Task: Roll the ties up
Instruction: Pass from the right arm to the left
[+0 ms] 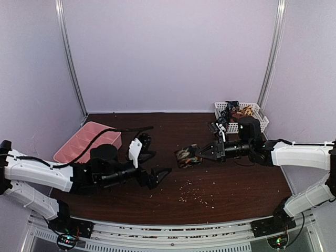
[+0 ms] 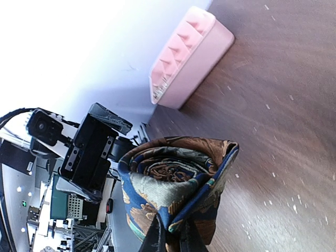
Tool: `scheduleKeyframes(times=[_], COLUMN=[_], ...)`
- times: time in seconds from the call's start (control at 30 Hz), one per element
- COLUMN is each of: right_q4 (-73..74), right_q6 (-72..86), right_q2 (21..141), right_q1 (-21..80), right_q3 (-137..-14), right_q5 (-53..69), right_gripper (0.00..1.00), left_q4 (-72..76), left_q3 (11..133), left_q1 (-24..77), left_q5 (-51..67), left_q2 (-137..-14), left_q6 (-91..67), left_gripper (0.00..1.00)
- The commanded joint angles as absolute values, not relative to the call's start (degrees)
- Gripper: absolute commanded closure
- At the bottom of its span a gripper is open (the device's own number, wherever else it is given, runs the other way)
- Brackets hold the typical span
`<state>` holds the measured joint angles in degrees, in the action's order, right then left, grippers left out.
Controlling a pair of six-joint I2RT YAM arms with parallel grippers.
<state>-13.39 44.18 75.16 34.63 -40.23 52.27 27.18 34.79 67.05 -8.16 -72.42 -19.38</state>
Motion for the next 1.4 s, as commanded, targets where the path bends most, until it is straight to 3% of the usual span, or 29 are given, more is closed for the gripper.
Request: scheduleKeyframes(times=[0.0, 0.23, 0.43, 0.9, 1.37], right_q4=[-19.07, -28.25, -33.3, -35.53, -32.69], right_q6=[46.23, 51.07, 54.22, 54.8, 52.26], right_q2=[73.08, 73.77, 74.15, 76.16, 77.04], right_q1=[35.08, 36.83, 39.07, 45.28, 46.41], right_q3=[-44.64, -48.22, -49.47, -51.61, -52.33], right_q5=[53.44, 54.29, 54.26, 52.62, 51.43], right_gripper=[1.0, 1.0, 1.0, 1.0, 1.0], left_q4=[22.31, 24.2, 31.7, 34.77, 40.84], left_q3=[34.67, 38.51, 41.36, 48.21, 48.39], left_q1=[64.27, 60.32, 59.16, 59.15, 59.15], left_q5=[-6.03, 8.85, 13.35, 16.01, 18.57], left_q2=[-65.96, -65.96, -67.51, -73.21, -77.71], left_q6=[-22.72, -30.16, -36.01, -40.65, -45.73], left_gripper=[0.02, 0.02, 0.02, 0.08, 0.23])
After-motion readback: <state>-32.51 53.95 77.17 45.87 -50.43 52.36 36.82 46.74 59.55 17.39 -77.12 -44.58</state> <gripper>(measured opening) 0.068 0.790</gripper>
